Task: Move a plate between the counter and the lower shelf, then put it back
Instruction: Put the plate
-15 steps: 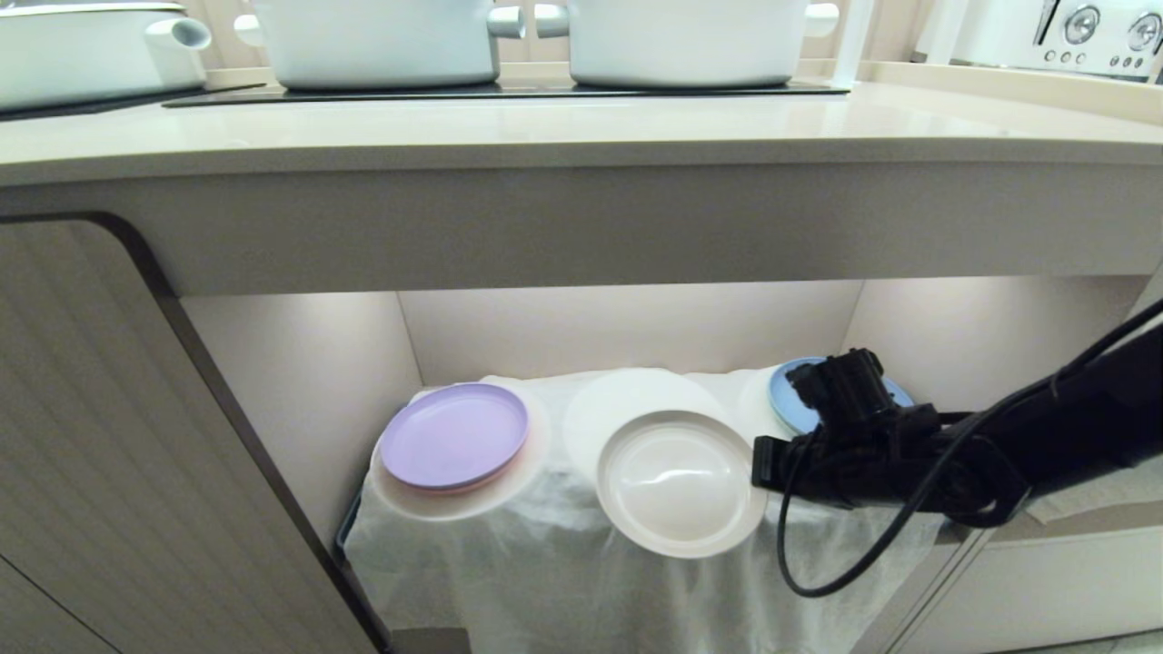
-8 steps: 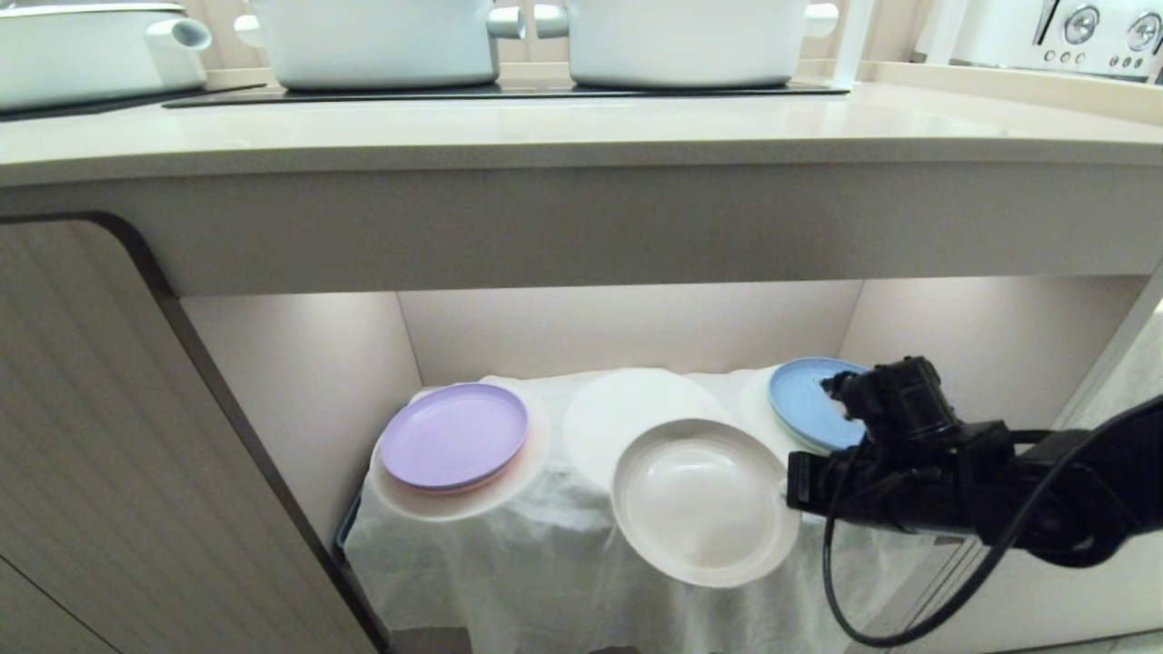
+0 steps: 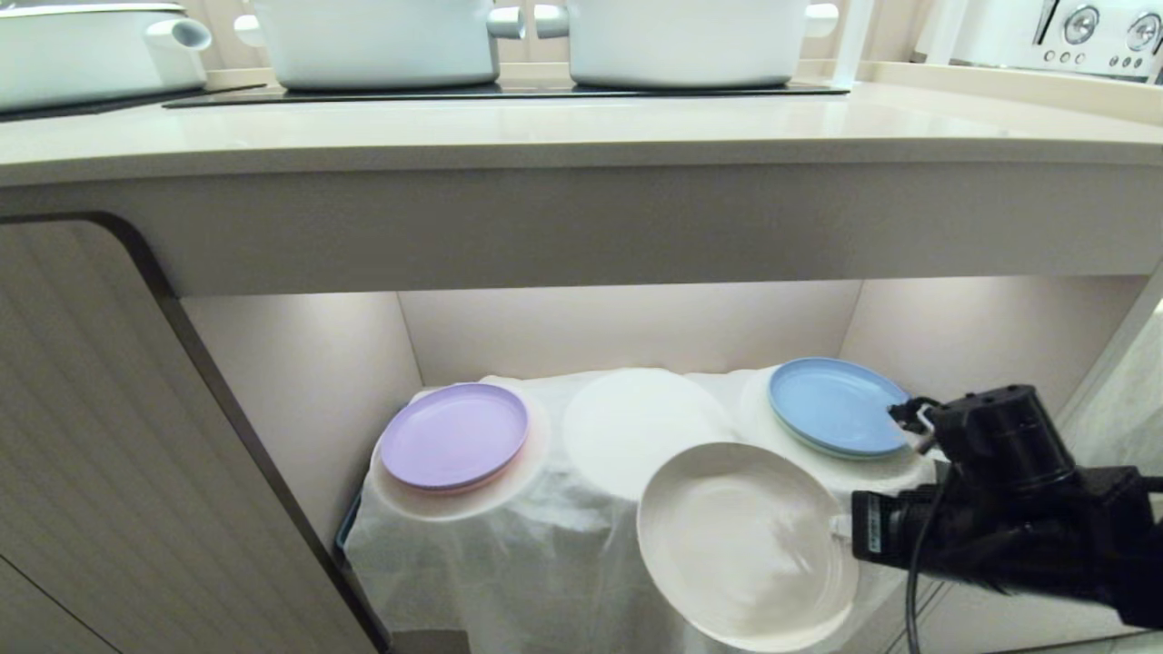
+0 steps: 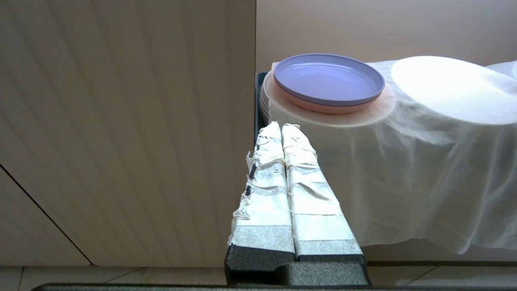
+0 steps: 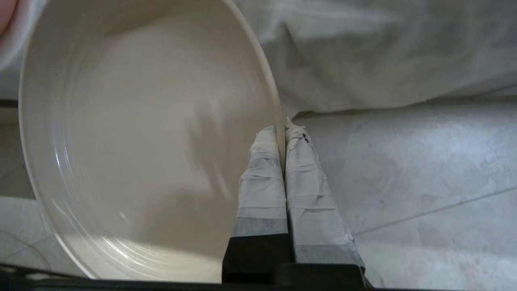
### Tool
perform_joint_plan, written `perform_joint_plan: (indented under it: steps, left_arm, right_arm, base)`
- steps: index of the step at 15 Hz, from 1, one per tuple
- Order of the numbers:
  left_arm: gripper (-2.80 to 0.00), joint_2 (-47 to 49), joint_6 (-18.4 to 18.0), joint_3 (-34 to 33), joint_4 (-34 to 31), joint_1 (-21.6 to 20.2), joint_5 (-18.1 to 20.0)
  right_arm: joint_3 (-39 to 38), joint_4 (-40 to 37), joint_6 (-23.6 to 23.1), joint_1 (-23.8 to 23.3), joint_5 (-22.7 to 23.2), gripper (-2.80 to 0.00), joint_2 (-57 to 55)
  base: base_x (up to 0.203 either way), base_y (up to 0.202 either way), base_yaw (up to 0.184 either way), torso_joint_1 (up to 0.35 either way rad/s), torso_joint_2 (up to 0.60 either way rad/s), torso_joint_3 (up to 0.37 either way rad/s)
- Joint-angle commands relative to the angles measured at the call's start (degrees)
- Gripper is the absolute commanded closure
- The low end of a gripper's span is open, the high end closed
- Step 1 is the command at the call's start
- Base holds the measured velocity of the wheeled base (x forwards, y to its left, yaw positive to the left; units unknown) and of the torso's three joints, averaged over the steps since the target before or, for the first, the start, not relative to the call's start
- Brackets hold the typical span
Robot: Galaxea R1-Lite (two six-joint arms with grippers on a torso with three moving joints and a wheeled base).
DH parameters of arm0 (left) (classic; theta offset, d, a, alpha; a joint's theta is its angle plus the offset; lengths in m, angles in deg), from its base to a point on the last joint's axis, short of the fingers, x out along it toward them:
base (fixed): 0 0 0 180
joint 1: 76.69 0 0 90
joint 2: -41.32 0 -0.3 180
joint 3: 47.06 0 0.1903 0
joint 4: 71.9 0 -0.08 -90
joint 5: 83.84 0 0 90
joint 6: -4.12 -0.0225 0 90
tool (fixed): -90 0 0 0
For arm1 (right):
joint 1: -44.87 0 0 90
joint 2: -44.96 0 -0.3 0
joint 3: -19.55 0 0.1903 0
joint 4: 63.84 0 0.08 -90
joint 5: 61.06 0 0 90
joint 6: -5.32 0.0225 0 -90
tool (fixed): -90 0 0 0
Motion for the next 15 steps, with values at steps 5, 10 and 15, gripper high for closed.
perform_joint_plan:
  steps: [5, 10, 15]
  left_arm:
    - [0.00, 0.04, 0.03, 0.00, 0.01, 0.00, -0.06]
    - [0.00, 0.04, 0.03, 0.00, 0.01, 0.00, -0.06]
    - [0.00, 0.04, 0.03, 0.00, 0.01, 0.00, -0.06]
  right_arm:
    - [-7.08, -4.50, -4.82, -2.48, 0.17, 0.00, 12.17]
    - [-12.06, -4.71, -5.01, -5.29, -0.14, 0.00, 18.06]
    - [-13.60, -11.13, -5.10, -6.33, -0.20, 0.00, 23.99]
  base:
    - [0.000, 0.000, 0.000, 0.000, 0.00, 0.000]
    - [0.000, 0.000, 0.000, 0.000, 0.00, 0.000]
    - [0.000, 0.000, 0.000, 0.000, 0.00, 0.000]
